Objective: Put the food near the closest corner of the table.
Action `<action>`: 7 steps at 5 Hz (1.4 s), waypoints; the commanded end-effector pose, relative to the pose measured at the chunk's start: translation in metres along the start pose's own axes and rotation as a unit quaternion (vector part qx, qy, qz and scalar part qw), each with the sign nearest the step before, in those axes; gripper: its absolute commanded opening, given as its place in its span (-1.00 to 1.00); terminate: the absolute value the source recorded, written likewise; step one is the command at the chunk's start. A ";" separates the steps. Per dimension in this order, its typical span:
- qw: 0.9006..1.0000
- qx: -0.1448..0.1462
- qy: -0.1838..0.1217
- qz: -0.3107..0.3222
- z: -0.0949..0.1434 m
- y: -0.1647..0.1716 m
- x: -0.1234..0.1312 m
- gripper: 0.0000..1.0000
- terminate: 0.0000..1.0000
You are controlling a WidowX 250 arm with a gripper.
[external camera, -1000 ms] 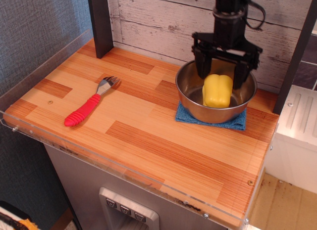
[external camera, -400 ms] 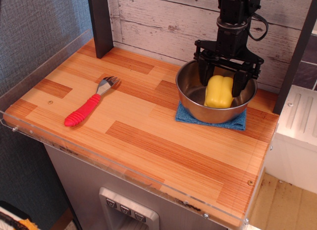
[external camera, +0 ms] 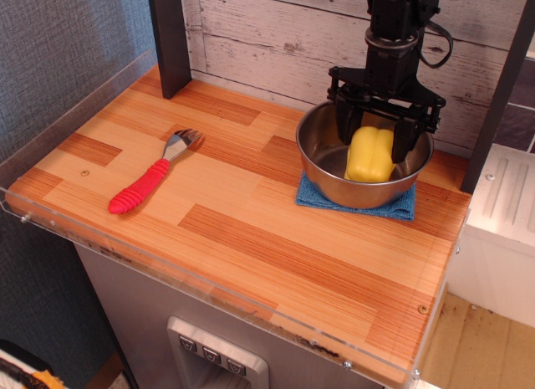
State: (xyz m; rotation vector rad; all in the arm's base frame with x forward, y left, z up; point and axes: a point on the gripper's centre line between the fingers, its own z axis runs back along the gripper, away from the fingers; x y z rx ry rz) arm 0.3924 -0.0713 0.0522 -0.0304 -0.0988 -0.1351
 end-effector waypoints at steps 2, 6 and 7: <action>0.994 -0.025 -0.100 -0.020 0.083 -0.030 -0.040 -1.00 -1.00; 0.999 -0.013 -0.031 -0.019 0.053 -0.028 -0.120 -1.00 -1.00; 0.999 -0.012 -0.023 -0.020 0.043 -0.031 -0.125 -1.00 -1.00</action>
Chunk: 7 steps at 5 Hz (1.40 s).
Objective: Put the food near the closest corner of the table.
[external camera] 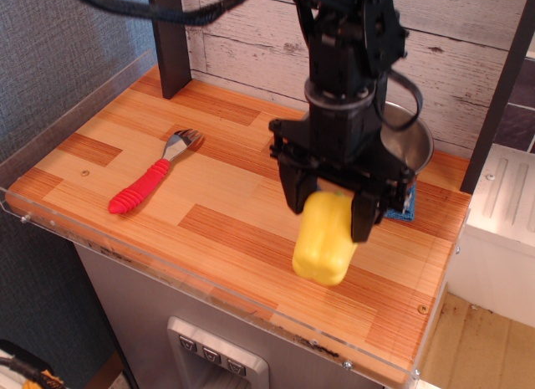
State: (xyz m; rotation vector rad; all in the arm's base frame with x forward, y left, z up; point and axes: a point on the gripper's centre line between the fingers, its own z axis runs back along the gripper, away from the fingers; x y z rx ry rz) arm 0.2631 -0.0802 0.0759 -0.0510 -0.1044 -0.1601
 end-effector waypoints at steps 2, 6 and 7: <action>1.000 -0.002 -0.009 -0.006 -0.005 -0.002 0.008 1.00 -1.00; 0.997 0.012 -0.074 0.021 0.062 0.033 0.023 1.00 -1.00; 0.997 0.020 -0.069 0.039 0.062 0.046 0.027 1.00 -1.00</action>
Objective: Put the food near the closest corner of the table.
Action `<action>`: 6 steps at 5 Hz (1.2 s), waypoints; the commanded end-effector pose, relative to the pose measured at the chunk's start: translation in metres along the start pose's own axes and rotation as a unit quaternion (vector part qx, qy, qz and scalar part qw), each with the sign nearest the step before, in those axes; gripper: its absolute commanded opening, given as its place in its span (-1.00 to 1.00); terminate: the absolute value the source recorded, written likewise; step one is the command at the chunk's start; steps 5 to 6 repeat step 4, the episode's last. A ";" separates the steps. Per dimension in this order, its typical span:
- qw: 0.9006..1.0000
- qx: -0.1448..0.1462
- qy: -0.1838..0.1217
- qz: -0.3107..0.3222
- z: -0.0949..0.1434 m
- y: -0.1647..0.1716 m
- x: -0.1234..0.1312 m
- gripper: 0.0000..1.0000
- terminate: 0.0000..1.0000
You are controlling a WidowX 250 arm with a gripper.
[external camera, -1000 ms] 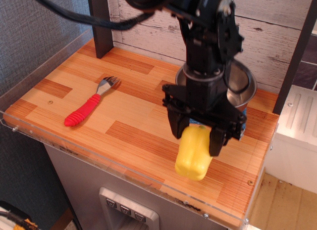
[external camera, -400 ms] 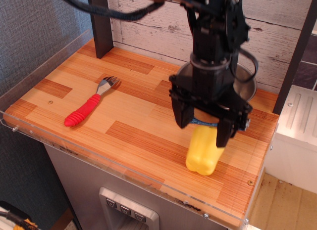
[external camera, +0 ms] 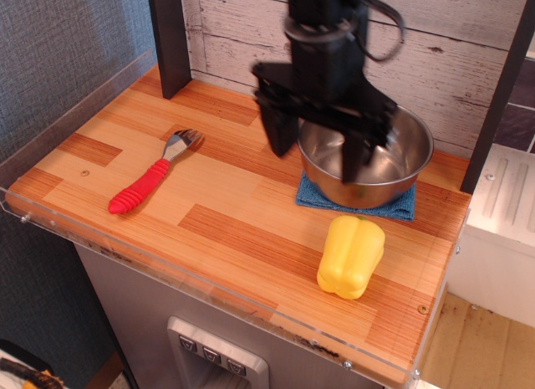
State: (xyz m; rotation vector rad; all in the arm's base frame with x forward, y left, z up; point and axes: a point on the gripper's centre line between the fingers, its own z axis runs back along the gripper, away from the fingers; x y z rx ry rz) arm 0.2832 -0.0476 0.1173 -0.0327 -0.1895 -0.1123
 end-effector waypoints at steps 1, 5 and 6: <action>1.000 0.003 -0.014 0.021 0.012 0.018 0.015 1.00 -1.00; 1.000 -0.024 0.002 -0.003 0.006 0.022 0.020 1.00 1.00; 1.000 -0.024 0.002 -0.003 0.006 0.022 0.020 1.00 1.00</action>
